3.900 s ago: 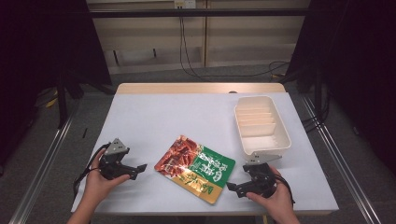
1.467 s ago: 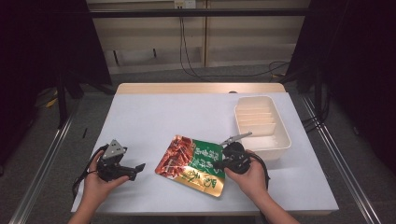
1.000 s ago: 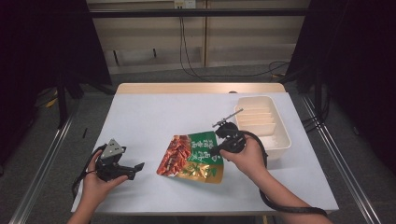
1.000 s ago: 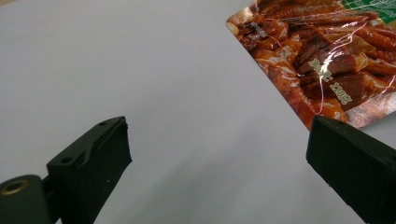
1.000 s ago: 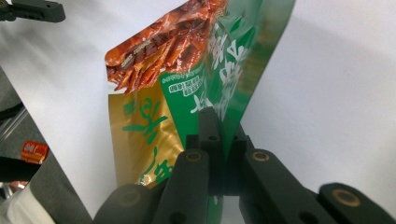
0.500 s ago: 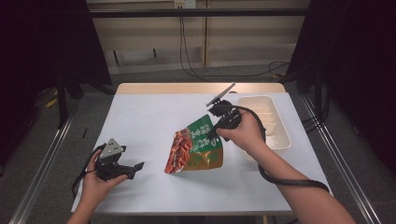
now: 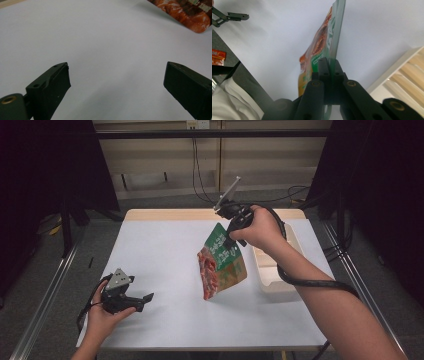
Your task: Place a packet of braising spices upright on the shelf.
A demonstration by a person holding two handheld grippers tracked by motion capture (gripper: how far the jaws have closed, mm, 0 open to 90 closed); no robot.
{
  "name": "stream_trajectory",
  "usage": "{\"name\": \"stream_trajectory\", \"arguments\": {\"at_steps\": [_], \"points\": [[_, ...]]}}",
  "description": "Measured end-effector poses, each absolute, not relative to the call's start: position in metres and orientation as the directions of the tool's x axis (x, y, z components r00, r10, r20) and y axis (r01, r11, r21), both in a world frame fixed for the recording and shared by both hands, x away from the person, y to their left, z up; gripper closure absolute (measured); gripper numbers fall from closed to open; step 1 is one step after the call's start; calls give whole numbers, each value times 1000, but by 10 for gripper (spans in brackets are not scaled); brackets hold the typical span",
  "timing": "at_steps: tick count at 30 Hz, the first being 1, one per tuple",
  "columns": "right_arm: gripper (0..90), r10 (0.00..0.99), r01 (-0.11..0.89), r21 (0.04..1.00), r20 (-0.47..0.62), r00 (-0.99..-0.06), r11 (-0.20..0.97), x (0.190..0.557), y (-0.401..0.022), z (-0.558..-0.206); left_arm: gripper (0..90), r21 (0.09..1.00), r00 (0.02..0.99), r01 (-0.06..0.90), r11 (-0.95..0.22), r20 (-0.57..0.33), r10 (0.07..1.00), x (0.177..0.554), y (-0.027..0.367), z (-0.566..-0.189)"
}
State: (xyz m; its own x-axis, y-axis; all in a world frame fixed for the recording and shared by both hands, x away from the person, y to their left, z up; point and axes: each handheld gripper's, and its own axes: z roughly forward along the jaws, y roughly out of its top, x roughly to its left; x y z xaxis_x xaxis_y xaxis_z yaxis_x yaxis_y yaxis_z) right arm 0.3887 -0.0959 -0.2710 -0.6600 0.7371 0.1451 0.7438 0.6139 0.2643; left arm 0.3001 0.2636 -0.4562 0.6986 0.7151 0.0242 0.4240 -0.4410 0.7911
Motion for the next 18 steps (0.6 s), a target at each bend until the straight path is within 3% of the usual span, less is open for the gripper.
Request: {"name": "stream_trajectory", "arguments": {"at_steps": [12, 18], "points": [[900, 687, 684, 124, 30, -726, 719, 400, -94, -239, 69, 791, 702, 415, -449, 35, 711, 299, 265, -455], [900, 669, 667, 116, 28, -743, 736, 405, -105, -226, 70, 792, 698, 421, -443, 29, 715, 299, 266, -454]]}}
